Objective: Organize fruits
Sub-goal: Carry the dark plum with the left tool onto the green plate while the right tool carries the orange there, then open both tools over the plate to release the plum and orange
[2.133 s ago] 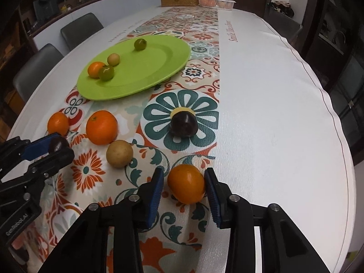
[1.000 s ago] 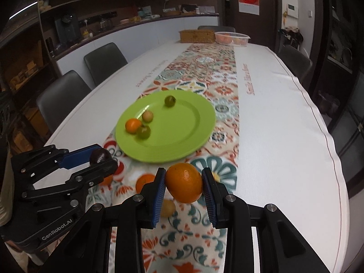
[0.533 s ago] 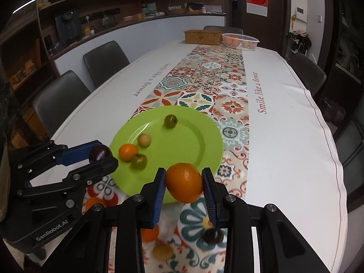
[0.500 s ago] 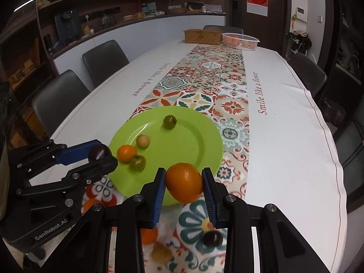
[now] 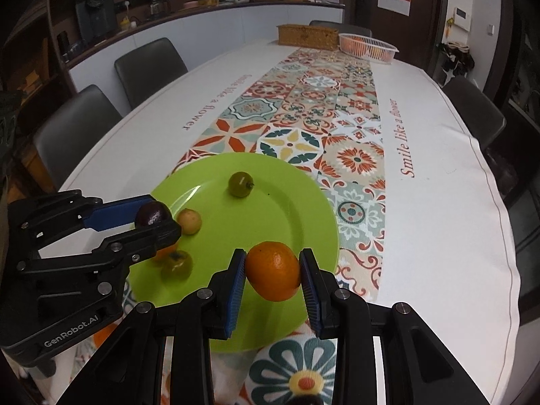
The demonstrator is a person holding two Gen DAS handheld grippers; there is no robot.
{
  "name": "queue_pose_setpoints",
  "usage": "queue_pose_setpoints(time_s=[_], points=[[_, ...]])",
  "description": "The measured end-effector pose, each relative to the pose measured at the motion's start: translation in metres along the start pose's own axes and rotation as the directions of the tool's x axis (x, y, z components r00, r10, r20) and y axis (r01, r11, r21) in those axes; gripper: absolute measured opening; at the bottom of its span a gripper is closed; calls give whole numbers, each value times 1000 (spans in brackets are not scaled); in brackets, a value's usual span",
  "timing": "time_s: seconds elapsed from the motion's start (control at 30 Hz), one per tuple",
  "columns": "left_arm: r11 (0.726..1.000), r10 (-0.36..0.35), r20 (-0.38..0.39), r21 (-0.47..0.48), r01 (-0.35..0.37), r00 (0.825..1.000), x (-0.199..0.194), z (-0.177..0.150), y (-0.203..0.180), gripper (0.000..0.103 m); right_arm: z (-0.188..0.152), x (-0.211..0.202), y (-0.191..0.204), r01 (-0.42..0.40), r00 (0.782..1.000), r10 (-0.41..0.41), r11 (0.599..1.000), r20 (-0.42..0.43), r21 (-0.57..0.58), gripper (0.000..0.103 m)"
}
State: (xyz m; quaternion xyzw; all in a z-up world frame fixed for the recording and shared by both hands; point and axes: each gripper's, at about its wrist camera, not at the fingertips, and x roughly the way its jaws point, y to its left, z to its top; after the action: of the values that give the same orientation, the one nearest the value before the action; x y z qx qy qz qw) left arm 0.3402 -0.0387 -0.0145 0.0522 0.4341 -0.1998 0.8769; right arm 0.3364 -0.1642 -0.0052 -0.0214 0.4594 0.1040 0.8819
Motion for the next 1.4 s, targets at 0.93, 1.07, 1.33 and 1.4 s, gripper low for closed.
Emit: queue_pose_setpoints(time_s=[0.93,1.07,1.33,1.4], points=[[994,102,16,-43,-101,995,-23,0,10,47,1,12,-4,-7,1000,7,1000,-6,28,40],[991,132,61,-42,-129,989,-48,-5,3,50,-7,-10,-3,2,999,-3,1000,34,24,43],[990,139,139,-36,-135,981,-97,-23,-15,58,-24,-66,9,13,990,-13,1000,138,6,51],[990,143,158,-37,-139,977,-110,-29,-20,61,-28,-79,12,13,987,-14,1000,162,10,56]])
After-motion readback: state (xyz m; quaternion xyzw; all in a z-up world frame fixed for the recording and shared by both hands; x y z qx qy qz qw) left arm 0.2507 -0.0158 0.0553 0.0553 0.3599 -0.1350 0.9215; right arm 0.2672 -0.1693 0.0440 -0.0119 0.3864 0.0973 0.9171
